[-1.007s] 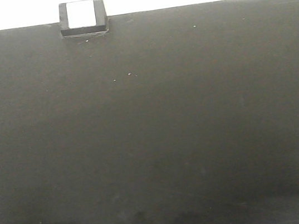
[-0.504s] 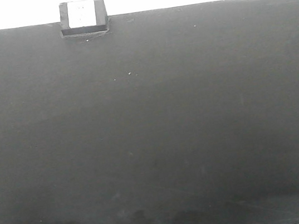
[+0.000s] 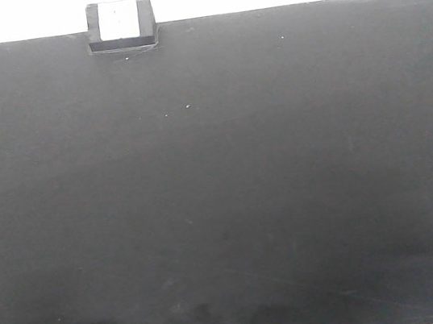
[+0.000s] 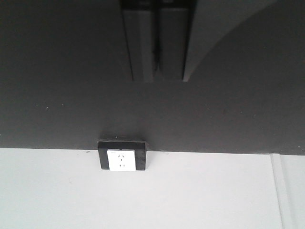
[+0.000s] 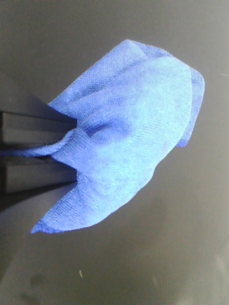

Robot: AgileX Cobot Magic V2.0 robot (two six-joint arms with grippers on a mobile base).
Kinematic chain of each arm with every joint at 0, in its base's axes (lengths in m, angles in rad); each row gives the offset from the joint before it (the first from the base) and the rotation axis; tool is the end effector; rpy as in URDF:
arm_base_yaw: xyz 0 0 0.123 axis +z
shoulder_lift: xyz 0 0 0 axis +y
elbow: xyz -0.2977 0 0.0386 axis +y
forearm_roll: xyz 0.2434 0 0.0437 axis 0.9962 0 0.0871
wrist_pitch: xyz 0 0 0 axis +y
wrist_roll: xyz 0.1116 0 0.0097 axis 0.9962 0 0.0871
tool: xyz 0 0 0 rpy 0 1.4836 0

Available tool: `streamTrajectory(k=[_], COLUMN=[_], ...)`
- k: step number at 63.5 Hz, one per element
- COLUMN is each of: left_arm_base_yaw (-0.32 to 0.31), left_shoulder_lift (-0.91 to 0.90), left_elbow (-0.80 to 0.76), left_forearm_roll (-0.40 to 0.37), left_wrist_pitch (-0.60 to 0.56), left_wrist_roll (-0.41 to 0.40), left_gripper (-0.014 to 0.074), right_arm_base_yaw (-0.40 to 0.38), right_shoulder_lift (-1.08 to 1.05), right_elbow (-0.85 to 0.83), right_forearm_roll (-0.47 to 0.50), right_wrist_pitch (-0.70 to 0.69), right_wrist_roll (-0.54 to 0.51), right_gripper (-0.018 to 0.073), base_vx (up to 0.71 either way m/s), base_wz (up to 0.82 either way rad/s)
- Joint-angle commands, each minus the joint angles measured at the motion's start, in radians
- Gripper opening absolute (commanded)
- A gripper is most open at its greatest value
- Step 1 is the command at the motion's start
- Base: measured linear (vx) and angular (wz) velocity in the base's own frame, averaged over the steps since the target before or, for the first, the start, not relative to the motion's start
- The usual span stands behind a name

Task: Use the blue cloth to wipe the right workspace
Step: 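Lower the held blue cloth toward the bench surface with the right gripper, then sweep the cloth across the bench away from the right arm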

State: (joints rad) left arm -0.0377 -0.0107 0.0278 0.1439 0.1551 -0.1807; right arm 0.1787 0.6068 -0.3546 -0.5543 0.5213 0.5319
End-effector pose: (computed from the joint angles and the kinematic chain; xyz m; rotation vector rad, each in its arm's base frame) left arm 0.0577 0.0003 0.1886 -0.0175 1.6543 -0.0397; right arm 0.1155 -0.0090 0.2433 -0.0024 2.1700 -0.1658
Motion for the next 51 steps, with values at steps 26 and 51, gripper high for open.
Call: streamTrajectory(k=[26, 51], left_arm_base_yaw=[-0.005, -0.005], left_shoulder_lift=[-0.015, -0.015], left_elbow=[0.03, 0.03], left_forearm_roll=[0.001, 0.001], left_wrist_pitch=[-0.083, -0.083], left_wrist_roll=[-0.008, -0.008], left_gripper=[-0.0006, -0.0006], right_arm_base_yaw=[0.002, 0.239], right_shoulder_lift=[0.64, 1.032], right_elbow=[-0.006, -0.082], right_forearm_roll=[-0.066, -0.055], right_wrist_pitch=[-0.68, -1.188], right_wrist_roll=[0.168, 0.34], right_gripper=[0.0, 0.0006], base_vx=[0.0, 0.0], base_wz=[0.0, 0.0])
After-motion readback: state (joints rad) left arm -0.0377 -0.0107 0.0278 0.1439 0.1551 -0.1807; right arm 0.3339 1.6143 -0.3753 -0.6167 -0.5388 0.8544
